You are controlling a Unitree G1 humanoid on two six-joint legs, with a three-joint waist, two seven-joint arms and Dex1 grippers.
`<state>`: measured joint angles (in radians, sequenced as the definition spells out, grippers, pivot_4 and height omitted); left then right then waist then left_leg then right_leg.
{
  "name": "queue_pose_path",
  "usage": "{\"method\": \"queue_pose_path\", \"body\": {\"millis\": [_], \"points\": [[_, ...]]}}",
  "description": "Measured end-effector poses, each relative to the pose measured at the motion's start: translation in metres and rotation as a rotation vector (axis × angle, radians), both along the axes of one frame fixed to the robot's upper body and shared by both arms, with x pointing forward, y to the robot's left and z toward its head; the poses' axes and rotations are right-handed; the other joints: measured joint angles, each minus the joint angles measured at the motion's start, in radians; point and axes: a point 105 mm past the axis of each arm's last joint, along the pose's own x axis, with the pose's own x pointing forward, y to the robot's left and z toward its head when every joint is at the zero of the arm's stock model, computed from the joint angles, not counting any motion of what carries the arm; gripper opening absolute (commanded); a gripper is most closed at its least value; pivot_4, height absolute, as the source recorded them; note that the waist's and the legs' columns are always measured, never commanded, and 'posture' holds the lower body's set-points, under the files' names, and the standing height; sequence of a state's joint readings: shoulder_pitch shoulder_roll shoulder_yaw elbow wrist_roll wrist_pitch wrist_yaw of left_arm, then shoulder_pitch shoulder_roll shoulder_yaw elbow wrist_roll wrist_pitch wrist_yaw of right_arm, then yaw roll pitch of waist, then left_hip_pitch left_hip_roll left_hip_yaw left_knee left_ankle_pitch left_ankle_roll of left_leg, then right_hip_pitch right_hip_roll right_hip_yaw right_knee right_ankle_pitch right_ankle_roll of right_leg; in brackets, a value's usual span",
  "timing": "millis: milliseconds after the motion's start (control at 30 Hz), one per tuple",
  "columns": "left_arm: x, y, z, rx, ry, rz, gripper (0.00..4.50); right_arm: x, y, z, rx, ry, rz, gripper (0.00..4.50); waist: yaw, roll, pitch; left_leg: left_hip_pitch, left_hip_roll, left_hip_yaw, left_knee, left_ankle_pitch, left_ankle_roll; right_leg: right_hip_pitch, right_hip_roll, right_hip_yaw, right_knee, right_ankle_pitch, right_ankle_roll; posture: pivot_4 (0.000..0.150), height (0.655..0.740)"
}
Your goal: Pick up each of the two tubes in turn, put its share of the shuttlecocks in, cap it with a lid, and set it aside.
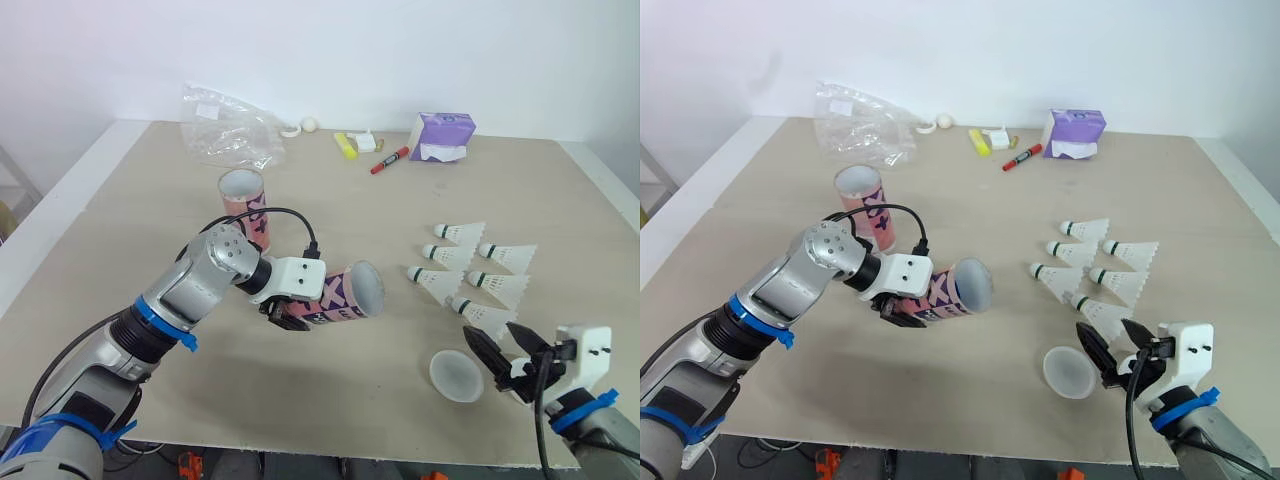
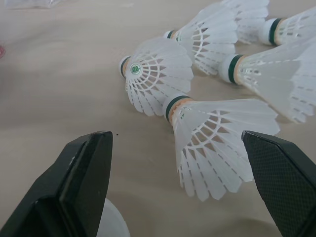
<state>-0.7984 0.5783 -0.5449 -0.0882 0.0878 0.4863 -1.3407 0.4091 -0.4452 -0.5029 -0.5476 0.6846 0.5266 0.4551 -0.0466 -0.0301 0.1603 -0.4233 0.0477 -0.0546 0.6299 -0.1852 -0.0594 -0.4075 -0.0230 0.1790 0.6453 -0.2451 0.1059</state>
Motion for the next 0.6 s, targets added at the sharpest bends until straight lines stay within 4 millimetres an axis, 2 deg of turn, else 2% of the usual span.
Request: {"method": "queue_pose_path", "body": {"millis": [200, 300, 467, 500, 567, 600], "points": [[0.000, 0.000, 0.000, -0.002, 0.000, 0.001, 3.10, 0.008, 0.004, -0.005, 0.029, 0.024, 0.018, 4.50, 0.000, 0.000, 0.000, 0.000, 0.000, 0.000, 0.000, 0.000, 0.000, 0.000, 0.000, 0.000, 0.000, 0.000, 0.000, 0.150, 0.7400], [0.000, 0.000, 0.000, -0.003, -0.001, 0.002, 3.08, 0.013, 0.002, -0.006, 0.037, 0.024, 0.013, 3.75, 0.000, 0.000, 0.000, 0.000, 0.000, 0.000, 0.000, 0.000, 0.000, 0.000, 0.000, 0.000, 0.000, 0.000, 0.000, 0.150, 0.7400], [0.000, 0.000, -0.001, -0.007, -0.003, 0.006, 3.08, 0.019, -0.001, -0.007, 0.051, 0.027, 0.004, 1.26, 0.001, 0.001, 0.000, 0.000, 0.000, 0.000, 0.000, 0.000, 0.000, 0.000, 0.000, 0.000, 0.000, 0.000, 0.000, 0.150, 0.7400], [0.000, 0.000, -0.001, -0.008, -0.003, 0.006, 3.08, 0.020, -0.001, -0.007, 0.055, 0.028, 0.002, 0.97, 0.001, 0.000, 0.000, 0.000, -0.001, 0.000, 0.000, 0.000, 0.000, 0.000, 0.000, 0.000, 0.000, 0.000, 0.000, 0.150, 0.7400], [0.000, 0.000, -0.001, -0.011, -0.006, 0.007, 3.08, 0.021, -0.003, -0.008, 0.059, 0.030, -0.001, 0.02, 0.001, 0.001, 0.000, 0.000, -0.001, 0.000, 0.000, 0.000, 0.000, 0.001, 0.000, 0.000, 0.000, 0.000, 0.000, 0.150, 0.7400], [0.000, 0.000, -0.001, -0.014, -0.008, 0.009, 3.08, 0.022, -0.003, -0.009, 0.058, 0.032, -0.001, 0.02, 0.001, 0.001, 0.000, 0.000, -0.001, 0.000, 0.000, 0.000, 0.000, 0.001, 0.000, 0.000, 0.000, 0.000, 0.000, 0.150, 0.7400]]}}
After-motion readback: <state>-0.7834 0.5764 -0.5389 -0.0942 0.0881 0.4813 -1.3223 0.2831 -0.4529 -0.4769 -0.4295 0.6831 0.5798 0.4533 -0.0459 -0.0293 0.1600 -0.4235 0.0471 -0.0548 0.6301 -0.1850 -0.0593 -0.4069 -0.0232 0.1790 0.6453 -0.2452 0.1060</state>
